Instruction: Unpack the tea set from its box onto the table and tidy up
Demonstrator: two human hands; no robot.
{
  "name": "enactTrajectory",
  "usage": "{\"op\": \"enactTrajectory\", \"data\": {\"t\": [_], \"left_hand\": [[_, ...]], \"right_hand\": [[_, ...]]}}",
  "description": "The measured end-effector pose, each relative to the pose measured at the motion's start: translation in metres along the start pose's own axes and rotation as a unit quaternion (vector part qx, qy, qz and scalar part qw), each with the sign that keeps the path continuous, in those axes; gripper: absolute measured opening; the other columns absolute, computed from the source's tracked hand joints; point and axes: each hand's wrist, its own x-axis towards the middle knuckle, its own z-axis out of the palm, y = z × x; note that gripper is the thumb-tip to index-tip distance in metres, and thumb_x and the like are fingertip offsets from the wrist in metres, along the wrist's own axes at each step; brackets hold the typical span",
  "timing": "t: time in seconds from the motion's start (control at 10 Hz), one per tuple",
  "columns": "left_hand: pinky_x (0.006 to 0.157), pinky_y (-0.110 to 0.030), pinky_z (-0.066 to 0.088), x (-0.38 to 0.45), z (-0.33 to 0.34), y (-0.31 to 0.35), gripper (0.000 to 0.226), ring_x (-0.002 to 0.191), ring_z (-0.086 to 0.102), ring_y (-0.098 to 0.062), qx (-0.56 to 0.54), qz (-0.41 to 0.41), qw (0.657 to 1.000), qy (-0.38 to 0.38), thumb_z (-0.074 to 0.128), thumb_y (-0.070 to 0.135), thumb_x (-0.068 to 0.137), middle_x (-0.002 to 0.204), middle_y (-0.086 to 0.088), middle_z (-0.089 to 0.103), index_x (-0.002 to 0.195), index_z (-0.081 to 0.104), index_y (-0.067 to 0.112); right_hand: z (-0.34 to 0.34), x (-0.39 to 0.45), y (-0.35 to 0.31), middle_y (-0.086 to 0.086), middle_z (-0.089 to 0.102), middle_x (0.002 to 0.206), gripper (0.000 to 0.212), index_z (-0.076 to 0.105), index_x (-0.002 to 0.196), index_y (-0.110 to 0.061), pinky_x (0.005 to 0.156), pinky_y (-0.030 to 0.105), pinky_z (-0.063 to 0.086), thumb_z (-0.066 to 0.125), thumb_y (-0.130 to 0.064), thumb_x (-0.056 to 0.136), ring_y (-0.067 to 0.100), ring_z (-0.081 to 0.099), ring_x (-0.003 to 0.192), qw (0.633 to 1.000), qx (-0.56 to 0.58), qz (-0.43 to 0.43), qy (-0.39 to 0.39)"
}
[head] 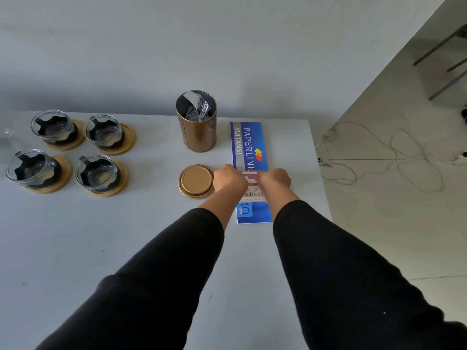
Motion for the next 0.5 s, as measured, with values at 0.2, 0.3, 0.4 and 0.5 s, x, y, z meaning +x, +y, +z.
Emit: {"op": "enactTrajectory", "data": {"t": [0.2, 0.3, 0.4, 0.5], "left_hand": [[0.073, -0.026, 0.05, -0.003, 0.002, -0.005, 0.045, 0.106, 0.064, -0.024, -0.024, -0.006, 1.0, 0.013, 0.065, 0.031, 0.088, 0.122, -0.007, 0.061, 0.125, 0.049, 0.012], [0.071, -0.026, 0.05, -0.007, 0.001, -0.007, 0.045, 0.106, 0.064, -0.023, -0.03, 0.002, 0.999, 0.012, 0.065, 0.032, 0.088, 0.121, -0.007, 0.061, 0.125, 0.049, 0.012], [0.073, -0.027, 0.052, -0.007, 0.002, -0.009, 0.043, 0.105, 0.064, -0.024, -0.056, -0.004, 0.998, -0.003, 0.066, 0.031, 0.088, 0.12, -0.007, 0.061, 0.123, 0.049, 0.011], [0.07, -0.026, 0.05, -0.014, -0.002, -0.01, 0.043, 0.107, 0.063, -0.025, -0.071, -0.005, 0.997, -0.007, 0.064, 0.03, 0.089, 0.122, -0.007, 0.059, 0.123, 0.047, 0.011]], "right_hand": [[0.0, -0.003, 0.004, 0.009, 0.07, 0.109, 0.02, 0.059, 0.096, -0.008, 0.071, 0.024, 0.049, 0.061, -0.027, 0.093, 0.022, 0.069, 0.097, 1.0, 0.003, 0.012, -0.004], [-0.001, -0.005, 0.005, 0.008, 0.069, 0.108, 0.024, 0.062, 0.105, -0.007, 0.068, 0.023, 0.047, 0.06, -0.027, 0.093, 0.022, 0.069, 0.098, 1.0, 0.011, 0.01, -0.01], [0.001, -0.005, 0.007, 0.004, 0.067, 0.099, 0.026, 0.061, 0.105, -0.009, 0.069, 0.024, 0.048, 0.06, -0.031, 0.093, 0.021, 0.069, 0.092, 1.0, 0.019, -0.004, -0.017], [0.006, -0.006, 0.007, 0.006, 0.066, 0.11, 0.035, 0.06, 0.112, -0.01, 0.079, 0.028, 0.054, 0.062, -0.035, 0.088, 0.024, 0.066, 0.098, 0.999, -0.013, -0.03, 0.015]]}}
